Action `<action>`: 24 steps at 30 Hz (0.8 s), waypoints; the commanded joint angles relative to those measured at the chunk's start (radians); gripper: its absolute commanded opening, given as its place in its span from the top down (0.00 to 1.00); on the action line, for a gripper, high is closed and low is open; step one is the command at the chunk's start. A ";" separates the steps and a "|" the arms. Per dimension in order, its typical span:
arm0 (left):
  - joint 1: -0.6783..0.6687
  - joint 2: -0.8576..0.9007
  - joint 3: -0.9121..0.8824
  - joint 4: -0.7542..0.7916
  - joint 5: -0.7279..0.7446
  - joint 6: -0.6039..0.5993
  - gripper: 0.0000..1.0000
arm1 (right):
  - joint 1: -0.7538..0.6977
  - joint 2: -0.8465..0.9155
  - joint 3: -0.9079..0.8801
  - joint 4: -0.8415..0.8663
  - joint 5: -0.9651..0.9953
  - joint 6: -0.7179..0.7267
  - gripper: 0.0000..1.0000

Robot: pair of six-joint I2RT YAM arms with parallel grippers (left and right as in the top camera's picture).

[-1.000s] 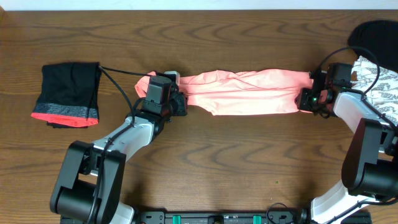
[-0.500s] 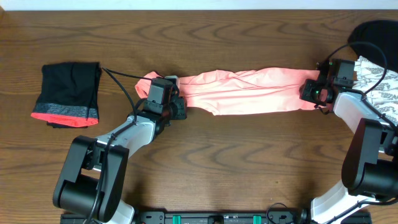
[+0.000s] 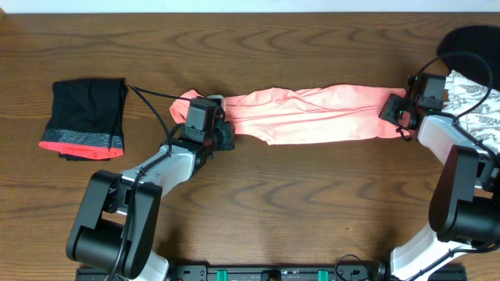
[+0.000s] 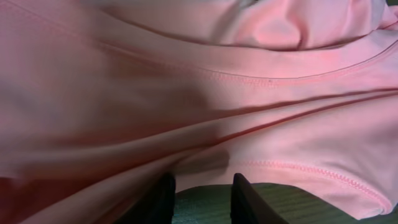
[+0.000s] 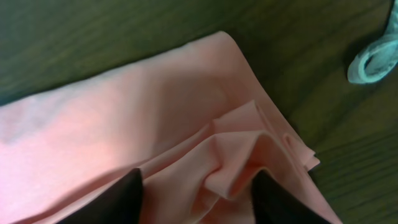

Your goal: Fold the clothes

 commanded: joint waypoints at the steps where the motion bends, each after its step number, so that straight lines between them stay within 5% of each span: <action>1: 0.000 0.008 0.016 -0.003 -0.013 0.002 0.68 | -0.002 0.021 -0.003 0.002 0.035 0.022 0.42; 5: 0.001 0.007 0.016 0.001 -0.013 0.002 0.55 | -0.012 -0.012 0.009 -0.020 0.001 0.014 0.37; 14: 0.017 -0.081 0.018 0.011 -0.013 0.030 0.44 | -0.015 -0.231 0.059 -0.100 -0.010 -0.041 0.37; 16: 0.032 -0.116 0.018 0.008 -0.014 0.032 0.44 | -0.013 -0.243 0.065 -0.118 -0.012 -0.055 0.41; 19: 0.065 -0.147 0.018 -0.002 -0.014 0.031 0.44 | -0.009 -0.225 0.065 -0.161 -0.058 -0.095 0.62; 24: 0.136 -0.153 0.018 -0.058 -0.014 0.016 0.43 | 0.005 -0.145 0.065 -0.239 -0.071 -0.134 0.68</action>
